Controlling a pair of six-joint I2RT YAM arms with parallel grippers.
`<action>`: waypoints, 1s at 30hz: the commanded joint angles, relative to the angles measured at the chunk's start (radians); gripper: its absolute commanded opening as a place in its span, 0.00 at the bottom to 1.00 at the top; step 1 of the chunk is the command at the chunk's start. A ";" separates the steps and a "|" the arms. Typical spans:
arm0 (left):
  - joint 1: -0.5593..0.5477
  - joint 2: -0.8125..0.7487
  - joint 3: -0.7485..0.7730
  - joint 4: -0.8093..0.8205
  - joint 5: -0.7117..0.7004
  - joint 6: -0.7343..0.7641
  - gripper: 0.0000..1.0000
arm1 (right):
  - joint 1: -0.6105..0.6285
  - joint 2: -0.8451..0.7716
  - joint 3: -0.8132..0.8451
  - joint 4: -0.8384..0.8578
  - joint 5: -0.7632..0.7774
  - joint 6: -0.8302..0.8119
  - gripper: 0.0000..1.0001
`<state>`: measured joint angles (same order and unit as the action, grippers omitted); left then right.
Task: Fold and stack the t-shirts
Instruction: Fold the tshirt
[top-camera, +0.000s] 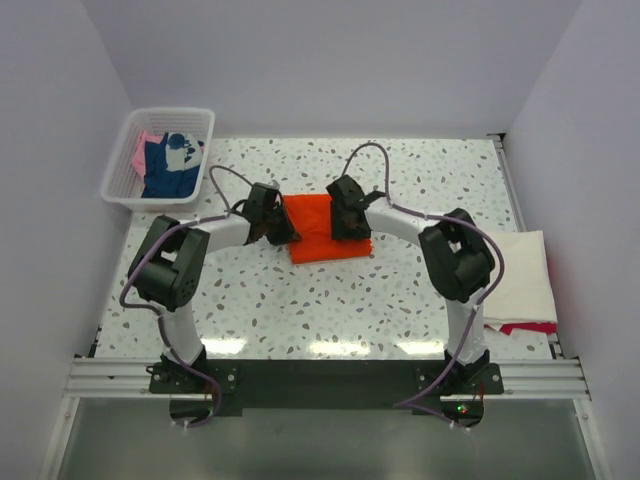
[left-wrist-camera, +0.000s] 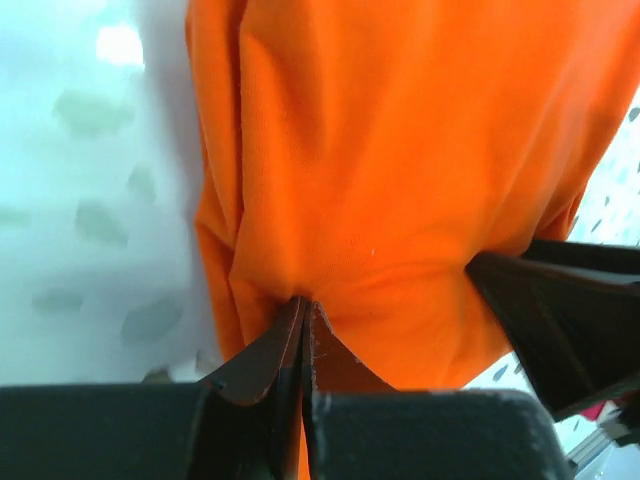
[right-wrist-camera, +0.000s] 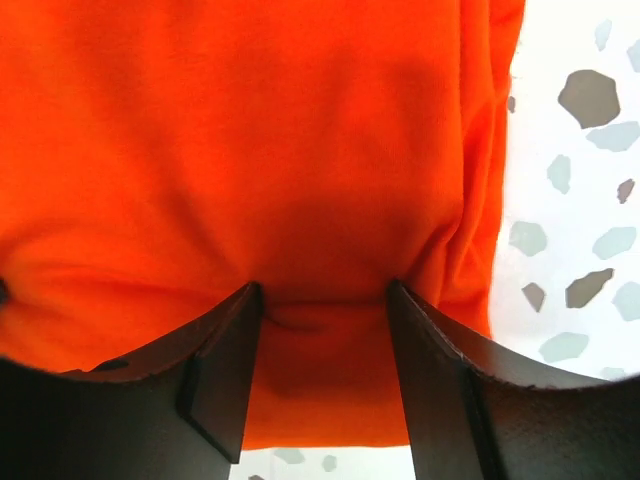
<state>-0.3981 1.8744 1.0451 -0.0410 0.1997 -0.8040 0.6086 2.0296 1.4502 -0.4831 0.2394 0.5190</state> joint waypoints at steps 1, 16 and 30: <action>-0.010 -0.098 -0.103 0.021 -0.022 -0.026 0.06 | 0.022 -0.073 -0.126 -0.023 0.046 0.058 0.56; -0.036 -0.527 -0.410 -0.009 -0.020 -0.046 0.08 | 0.138 -0.508 -0.521 0.043 -0.098 0.174 0.55; -0.033 -0.285 -0.067 -0.135 -0.121 0.111 0.36 | -0.136 -0.327 -0.183 -0.005 -0.152 -0.025 0.38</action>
<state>-0.4286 1.5352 0.9047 -0.1455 0.1207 -0.7502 0.4557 1.6196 1.2030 -0.4820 0.1345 0.5552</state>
